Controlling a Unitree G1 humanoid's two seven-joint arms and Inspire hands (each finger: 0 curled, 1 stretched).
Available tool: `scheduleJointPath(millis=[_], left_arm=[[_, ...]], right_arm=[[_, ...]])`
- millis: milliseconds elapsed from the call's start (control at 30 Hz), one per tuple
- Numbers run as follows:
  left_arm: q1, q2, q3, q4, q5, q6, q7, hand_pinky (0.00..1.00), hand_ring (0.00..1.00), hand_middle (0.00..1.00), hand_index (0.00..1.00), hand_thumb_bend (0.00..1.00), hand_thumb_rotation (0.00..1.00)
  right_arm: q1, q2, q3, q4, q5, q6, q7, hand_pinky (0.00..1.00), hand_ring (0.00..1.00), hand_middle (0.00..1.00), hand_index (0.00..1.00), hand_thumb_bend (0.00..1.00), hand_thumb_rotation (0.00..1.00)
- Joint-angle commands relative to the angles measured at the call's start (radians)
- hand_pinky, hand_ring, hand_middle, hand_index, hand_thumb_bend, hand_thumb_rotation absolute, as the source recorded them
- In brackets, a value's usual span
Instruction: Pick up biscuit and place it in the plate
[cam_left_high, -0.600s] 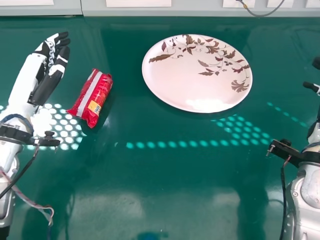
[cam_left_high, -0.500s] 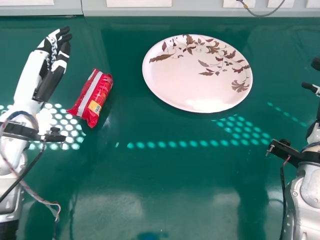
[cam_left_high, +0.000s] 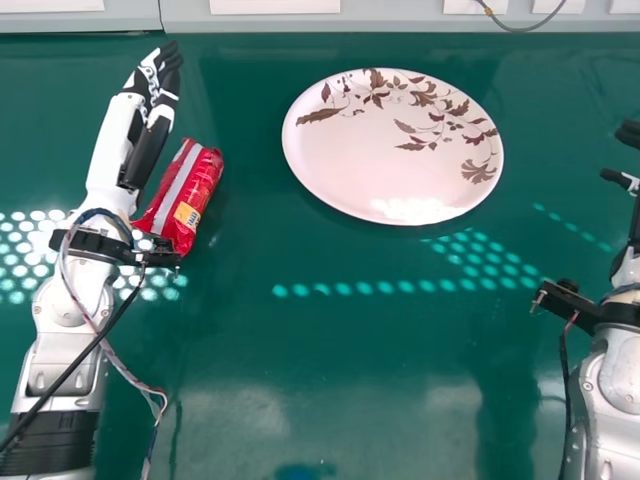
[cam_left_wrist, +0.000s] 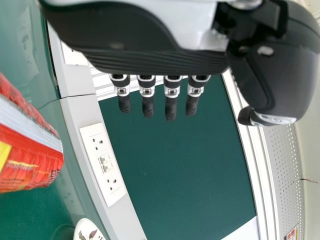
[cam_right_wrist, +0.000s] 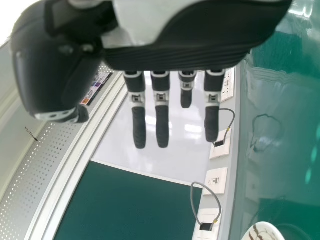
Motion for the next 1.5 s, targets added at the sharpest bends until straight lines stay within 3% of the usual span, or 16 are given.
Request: scheduleJointPath(millis=[0,133,267,333,400,533,667,1200,1467], left_arm=[[0.031,0.002,-0.010,-0.028,0.018,0.007,0.009,1.00,0.99,0.99,1.00,0.49,0.38],[0.096,0.015,-0.033,-0.126,0.120,0.066,0.023,0.97,0.96,0.98,0.99,0.56,0.40],[0.155,0.055,-0.048,-0.251,0.195,0.154,-0.021,0.97,0.98,0.99,1.00,0.69,0.42],[0.188,0.102,-0.054,-0.331,0.293,0.220,-0.048,0.96,0.99,1.00,1.00,0.81,0.50],[0.212,0.135,-0.059,-0.386,0.379,0.265,-0.063,0.91,0.97,0.99,1.00,0.88,0.50],[0.254,0.167,-0.062,-0.455,0.491,0.294,-0.065,0.85,0.94,0.96,1.00,0.89,0.44],[0.293,0.217,-0.056,-0.512,0.587,0.291,-0.090,0.78,0.90,0.93,0.98,0.91,0.60],[0.285,0.317,-0.072,-0.526,0.755,0.343,-0.259,0.70,0.83,0.89,0.94,0.98,0.63],[0.195,0.376,-0.126,-0.411,0.809,0.335,-0.328,0.68,0.79,0.83,0.88,0.95,0.61]], right_arm=[[0.005,0.005,-0.012,-0.016,0.012,-0.010,0.001,0.59,0.70,0.72,0.65,0.64,0.25],[0.009,0.010,-0.010,-0.026,0.020,-0.009,0.000,0.60,0.71,0.73,0.66,0.64,0.23],[0.016,0.007,-0.003,-0.041,-0.001,0.003,-0.006,0.59,0.70,0.72,0.66,0.63,0.23],[0.016,0.008,-0.002,-0.048,-0.003,0.011,-0.007,0.59,0.70,0.72,0.66,0.63,0.24],[0.016,0.008,0.002,-0.055,-0.009,0.021,-0.007,0.58,0.69,0.71,0.65,0.64,0.25],[0.016,0.012,0.005,-0.062,-0.016,0.032,-0.006,0.59,0.70,0.72,0.66,0.63,0.23],[0.017,0.012,0.010,-0.072,-0.024,0.038,-0.006,0.57,0.68,0.71,0.66,0.62,0.22],[0.029,0.013,0.011,-0.099,-0.045,0.083,-0.004,0.59,0.70,0.72,0.67,0.63,0.26],[0.033,0.004,0.010,-0.116,-0.058,0.090,0.006,0.60,0.71,0.73,0.68,0.63,0.27]])
